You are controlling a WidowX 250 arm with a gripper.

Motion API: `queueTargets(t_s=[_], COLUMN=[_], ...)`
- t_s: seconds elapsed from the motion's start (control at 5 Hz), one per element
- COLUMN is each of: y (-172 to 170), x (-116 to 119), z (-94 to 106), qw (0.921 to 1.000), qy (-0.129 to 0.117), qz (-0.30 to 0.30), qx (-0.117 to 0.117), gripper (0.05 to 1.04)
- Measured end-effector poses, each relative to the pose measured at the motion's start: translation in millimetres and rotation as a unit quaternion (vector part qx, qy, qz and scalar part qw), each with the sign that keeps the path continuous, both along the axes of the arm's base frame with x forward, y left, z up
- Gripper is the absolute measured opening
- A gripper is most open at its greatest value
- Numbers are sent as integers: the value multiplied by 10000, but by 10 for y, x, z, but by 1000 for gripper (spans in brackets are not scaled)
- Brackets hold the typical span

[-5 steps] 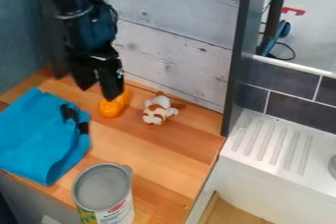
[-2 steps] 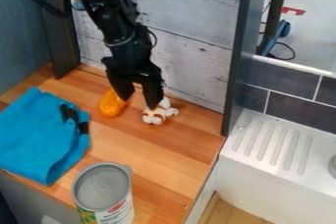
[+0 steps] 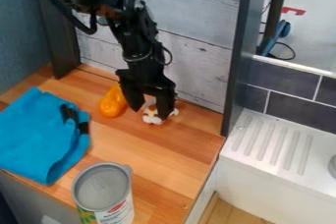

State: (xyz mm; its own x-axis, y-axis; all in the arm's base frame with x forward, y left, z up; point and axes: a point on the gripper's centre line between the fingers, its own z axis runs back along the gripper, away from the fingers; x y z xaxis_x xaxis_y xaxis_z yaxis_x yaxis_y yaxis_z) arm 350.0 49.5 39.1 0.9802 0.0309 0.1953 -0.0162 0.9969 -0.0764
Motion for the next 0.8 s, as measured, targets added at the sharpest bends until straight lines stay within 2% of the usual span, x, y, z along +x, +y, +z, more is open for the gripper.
queueTargets(t_s=[0.2,0.4,0.6,0.8], y=[41,63,46,5], x=[66,126,188,144], z=[-164,-286,-295,-283], qw=[9997,9988,9992,9992], qy=[202,415,384,393], qz=[159,179,83,1], qx=[59,175,106,12], gripper=[1007,948,827,668])
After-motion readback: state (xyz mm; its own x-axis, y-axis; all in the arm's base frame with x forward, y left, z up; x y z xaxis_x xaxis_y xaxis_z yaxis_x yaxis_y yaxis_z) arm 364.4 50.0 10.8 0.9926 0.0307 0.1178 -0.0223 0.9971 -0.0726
